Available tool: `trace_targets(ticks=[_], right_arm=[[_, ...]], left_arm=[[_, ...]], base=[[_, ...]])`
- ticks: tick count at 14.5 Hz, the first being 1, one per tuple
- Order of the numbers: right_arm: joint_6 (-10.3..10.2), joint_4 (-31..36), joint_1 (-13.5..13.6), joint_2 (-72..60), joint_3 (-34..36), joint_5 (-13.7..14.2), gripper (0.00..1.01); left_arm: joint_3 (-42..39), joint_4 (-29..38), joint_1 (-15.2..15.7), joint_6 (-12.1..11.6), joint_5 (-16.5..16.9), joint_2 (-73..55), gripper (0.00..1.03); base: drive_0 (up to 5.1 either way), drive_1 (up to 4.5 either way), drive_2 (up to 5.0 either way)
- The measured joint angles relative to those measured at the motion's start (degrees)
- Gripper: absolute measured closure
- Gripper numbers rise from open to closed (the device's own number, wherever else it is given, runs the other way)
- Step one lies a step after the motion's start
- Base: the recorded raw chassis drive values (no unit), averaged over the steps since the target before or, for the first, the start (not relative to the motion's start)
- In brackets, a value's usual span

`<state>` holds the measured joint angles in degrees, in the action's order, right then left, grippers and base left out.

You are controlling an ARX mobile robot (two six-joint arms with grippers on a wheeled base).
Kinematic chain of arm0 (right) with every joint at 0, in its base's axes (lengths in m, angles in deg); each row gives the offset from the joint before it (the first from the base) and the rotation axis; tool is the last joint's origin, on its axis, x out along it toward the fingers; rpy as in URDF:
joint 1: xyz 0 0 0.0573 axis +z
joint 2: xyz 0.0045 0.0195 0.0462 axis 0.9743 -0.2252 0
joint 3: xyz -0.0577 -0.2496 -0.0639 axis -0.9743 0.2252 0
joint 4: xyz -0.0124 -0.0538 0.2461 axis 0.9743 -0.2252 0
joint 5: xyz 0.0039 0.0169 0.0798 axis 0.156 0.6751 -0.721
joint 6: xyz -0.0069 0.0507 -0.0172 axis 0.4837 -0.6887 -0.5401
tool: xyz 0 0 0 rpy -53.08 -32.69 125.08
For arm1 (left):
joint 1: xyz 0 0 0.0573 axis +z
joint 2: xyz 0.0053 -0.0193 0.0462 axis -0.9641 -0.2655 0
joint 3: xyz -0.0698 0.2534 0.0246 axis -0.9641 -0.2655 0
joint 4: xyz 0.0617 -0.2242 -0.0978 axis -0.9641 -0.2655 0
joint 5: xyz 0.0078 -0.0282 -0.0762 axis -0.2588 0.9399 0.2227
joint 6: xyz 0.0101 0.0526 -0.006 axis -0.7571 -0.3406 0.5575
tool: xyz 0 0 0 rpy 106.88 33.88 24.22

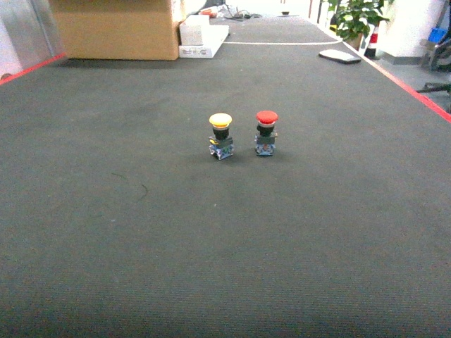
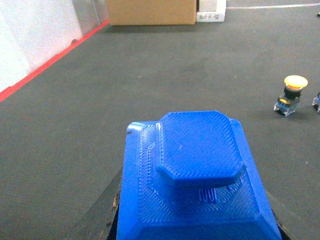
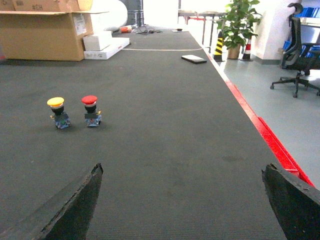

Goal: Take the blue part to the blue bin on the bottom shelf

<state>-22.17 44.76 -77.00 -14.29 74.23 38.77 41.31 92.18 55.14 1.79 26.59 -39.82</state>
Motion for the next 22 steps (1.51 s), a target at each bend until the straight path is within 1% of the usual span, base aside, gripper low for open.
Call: trace_targets(ticks=[1,2,3,4,5,7,22], right_arm=[[0.0,0.0,0.0,0.0,0.0,0.0,0.03],[0.0,0.0,0.0,0.0,0.0,0.0,0.03],[0.0,0.0,0.0,0.0,0.0,0.0,0.03],[0.0,0.0,0.0,0.0,0.0,0.0,0.03],[0.0,0.0,0.0,0.0,0.0,0.0,0.03],[0.0,0.0,0.0,0.0,0.0,0.0,0.03],[0.0,0.07,0.0,0.0,0.0,0.0,0.03]], left_arm=[[-0.15,-5.77,-0.66,0.22,-1.01,7.76,0.59],[-0.15,-12.79,-0.39,1.25,-2.27,16.24,0.59],[-0.15,-17.07,-0.48,2.19,-3.67,21.57,0.59],[-0.15,-19.28,-1.77,2.78,-4.09,24.57,0.59],[-0.15,-19.19,-2.25,3.04,-3.85,24.83,0.59],[-0.15,-19.41,-2.12,3.61,-4.0,24.72,0.59],[-0.15,-19.45,-2.12,3.65,-4.09,24.74,0.59]], base=[[0.0,0.0,0.0],[0.0,0.0,0.0],[0.0,0.0,0.0],[0.0,0.0,0.0],[0.0,0.0,0.0],[0.0,0.0,0.0],[0.0,0.0,0.0]])
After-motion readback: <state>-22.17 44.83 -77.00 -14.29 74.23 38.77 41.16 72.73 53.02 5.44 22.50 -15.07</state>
